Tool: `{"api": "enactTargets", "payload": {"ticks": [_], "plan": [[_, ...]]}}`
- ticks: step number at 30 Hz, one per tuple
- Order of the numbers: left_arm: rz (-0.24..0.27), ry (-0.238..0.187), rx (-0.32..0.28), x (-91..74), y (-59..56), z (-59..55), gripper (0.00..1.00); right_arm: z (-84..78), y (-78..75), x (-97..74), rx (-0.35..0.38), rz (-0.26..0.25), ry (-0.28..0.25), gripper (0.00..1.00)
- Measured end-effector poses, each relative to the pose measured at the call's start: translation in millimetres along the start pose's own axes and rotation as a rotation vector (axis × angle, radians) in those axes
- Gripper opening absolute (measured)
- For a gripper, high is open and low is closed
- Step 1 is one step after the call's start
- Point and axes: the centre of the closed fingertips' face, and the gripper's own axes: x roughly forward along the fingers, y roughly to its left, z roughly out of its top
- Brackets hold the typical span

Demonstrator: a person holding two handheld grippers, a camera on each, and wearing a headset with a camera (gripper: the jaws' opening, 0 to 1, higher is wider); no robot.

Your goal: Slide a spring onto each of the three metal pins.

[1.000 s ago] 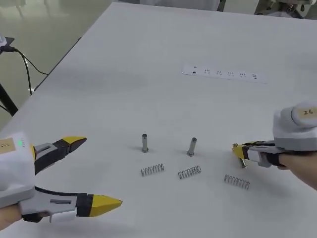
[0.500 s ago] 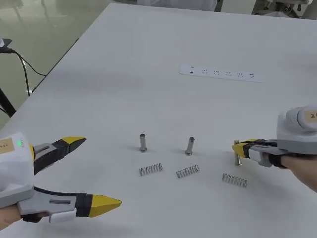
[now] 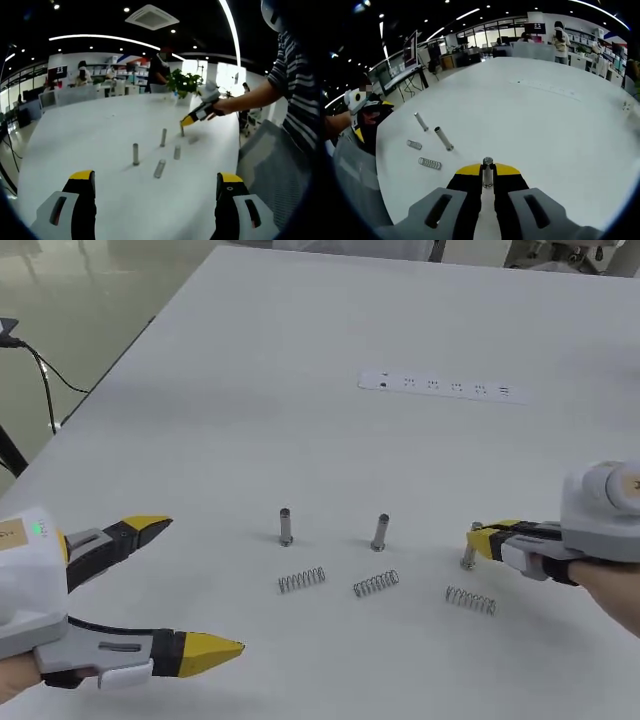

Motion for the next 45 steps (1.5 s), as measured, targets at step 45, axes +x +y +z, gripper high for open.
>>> {"api": "enactTargets", "payload": {"ticks": [45], "plan": [[0.008, -0.017, -0.018, -0.5, -1.5, -2.0, 0.98, -7.1, 9.5, -4.6, -0.136, 0.015, -0.006, 0.07]]}}
